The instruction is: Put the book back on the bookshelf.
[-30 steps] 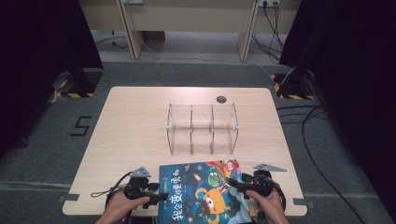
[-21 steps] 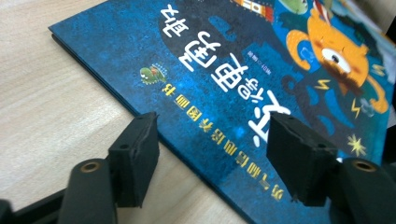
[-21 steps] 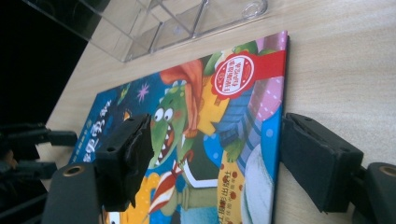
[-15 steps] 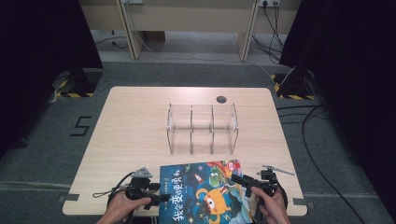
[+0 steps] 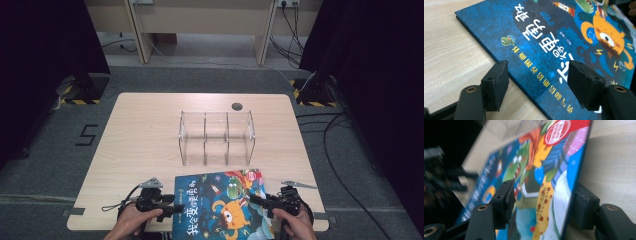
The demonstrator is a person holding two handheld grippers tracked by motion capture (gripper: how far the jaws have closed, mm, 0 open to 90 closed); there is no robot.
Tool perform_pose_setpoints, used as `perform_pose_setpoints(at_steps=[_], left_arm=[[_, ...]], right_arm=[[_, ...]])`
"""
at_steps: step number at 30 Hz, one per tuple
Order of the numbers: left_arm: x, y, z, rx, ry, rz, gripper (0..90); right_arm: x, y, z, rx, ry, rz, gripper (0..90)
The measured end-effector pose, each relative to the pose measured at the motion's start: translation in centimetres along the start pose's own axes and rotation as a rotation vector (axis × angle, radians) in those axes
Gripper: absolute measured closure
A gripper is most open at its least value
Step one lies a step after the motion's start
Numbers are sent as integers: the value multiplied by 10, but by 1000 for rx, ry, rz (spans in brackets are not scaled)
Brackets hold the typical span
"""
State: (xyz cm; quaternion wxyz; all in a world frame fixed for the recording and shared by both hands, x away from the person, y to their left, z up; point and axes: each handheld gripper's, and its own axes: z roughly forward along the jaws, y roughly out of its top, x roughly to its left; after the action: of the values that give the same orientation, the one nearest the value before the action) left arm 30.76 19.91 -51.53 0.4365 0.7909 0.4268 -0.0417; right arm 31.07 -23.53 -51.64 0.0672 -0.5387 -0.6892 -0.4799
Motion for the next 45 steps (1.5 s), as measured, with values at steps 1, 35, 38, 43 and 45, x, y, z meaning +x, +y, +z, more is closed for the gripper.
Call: perform_pose_setpoints(at_steps=[1, 35, 38, 43, 45], left_arm=[[-1, 0, 1, -5, 11, 10, 295], [-1, 5, 11, -33, 9, 42, 258], [-4, 8, 16, -30, -3, 52, 254], [-6, 13, 23, -23, -26, 48, 248], [-6, 15, 25, -24, -29, 46, 241]], right_arm=[[0, -1, 0, 14, -10, -24, 436], [15, 15, -35, -272, 100, -400, 566], [13, 17, -37, -284, 96, -419, 564], [7, 20, -42, -299, 93, -448, 558], [7, 21, -44, -305, 88, -458, 558]])
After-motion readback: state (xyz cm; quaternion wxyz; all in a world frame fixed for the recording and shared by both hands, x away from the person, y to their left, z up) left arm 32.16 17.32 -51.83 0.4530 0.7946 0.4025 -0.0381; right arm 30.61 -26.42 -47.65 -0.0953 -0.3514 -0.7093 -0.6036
